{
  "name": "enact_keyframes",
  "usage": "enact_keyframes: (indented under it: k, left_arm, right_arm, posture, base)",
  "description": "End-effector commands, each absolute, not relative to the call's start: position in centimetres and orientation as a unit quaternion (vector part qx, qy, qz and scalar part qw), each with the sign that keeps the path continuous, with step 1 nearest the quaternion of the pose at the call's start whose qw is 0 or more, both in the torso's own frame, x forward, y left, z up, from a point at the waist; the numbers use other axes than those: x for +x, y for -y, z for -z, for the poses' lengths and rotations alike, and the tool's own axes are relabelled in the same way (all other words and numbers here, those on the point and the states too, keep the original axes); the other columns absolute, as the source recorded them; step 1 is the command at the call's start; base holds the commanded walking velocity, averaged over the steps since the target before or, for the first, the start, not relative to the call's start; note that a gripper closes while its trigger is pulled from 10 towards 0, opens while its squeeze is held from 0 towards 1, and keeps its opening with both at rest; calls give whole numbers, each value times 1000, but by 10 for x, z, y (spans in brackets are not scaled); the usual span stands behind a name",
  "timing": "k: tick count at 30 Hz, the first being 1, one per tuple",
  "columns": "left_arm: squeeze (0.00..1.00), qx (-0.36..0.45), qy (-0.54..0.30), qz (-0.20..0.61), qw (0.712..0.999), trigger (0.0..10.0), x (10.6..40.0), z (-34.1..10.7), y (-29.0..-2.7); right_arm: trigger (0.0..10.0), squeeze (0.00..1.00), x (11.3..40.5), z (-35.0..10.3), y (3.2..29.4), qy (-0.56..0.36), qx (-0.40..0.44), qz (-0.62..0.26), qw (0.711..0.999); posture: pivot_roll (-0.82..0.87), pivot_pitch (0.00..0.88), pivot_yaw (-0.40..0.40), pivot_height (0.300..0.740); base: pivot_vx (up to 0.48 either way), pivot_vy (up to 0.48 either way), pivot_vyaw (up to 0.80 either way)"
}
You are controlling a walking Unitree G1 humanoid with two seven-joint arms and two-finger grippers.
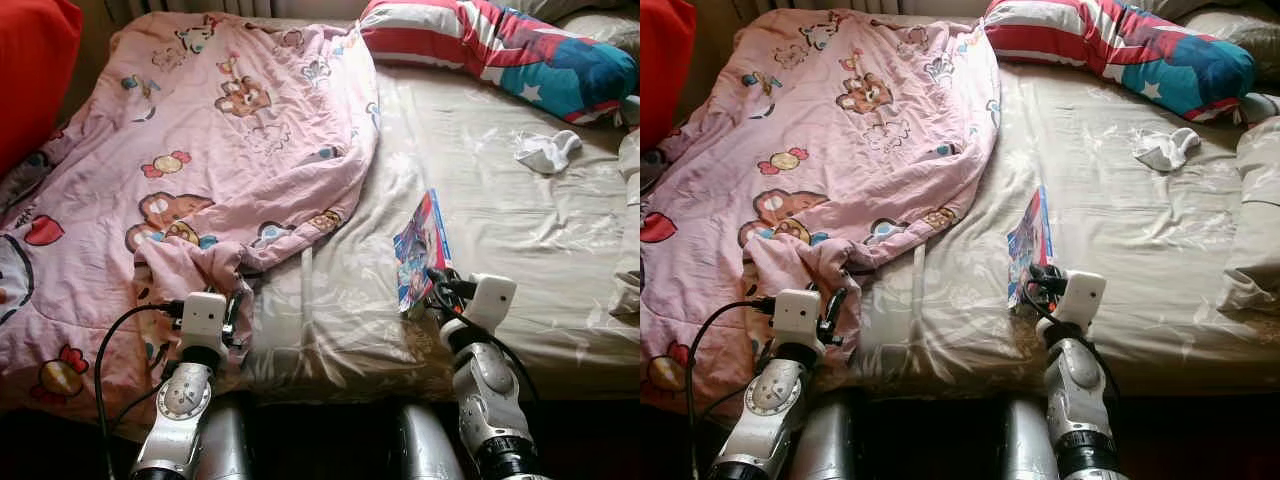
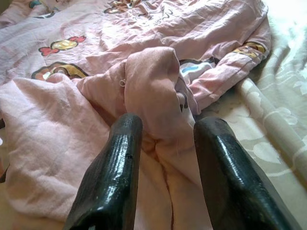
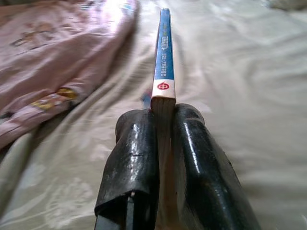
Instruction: Clean up the room
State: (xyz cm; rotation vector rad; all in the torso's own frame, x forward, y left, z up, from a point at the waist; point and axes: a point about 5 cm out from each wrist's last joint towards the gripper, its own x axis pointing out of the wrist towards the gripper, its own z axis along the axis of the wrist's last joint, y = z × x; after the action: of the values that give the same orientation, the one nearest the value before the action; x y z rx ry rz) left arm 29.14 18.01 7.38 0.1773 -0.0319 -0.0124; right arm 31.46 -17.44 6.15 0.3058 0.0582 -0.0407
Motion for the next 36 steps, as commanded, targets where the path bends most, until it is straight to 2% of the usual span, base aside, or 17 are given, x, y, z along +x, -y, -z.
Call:
enact_keyframes:
  k: [1, 6, 11, 36]
  left_arm:
    - [0, 89, 8, 8, 996, 10000, 288, -69, -182]
    - [0, 91, 8, 10, 996, 10000, 287, -68, -184]
    - [0, 92, 11, 12, 996, 10000, 287, -69, -183]
    - [0, 94, 13, 10, 995, 10000, 287, -70, -186]
  right_arm:
    - [10000, 0, 310, -55, 186, -40, 170, 51, 983]
    - [10000, 0, 310, -57, 198, -34, 175, 77, 981]
    - [10000, 0, 312, -61, 194, -27, 147, 57, 987]
    - [10000, 0, 318, -68, 189, -19, 145, 46, 988]
  posture:
    - [28, 99, -30, 562]
    - [27, 102, -27, 562]
    - [27, 107, -27, 562]
    - [35, 115, -22, 562]
  base:
    - [0, 0, 0]
    - [0, 0, 0]
    - [0, 0, 0]
    - [0, -280, 0]
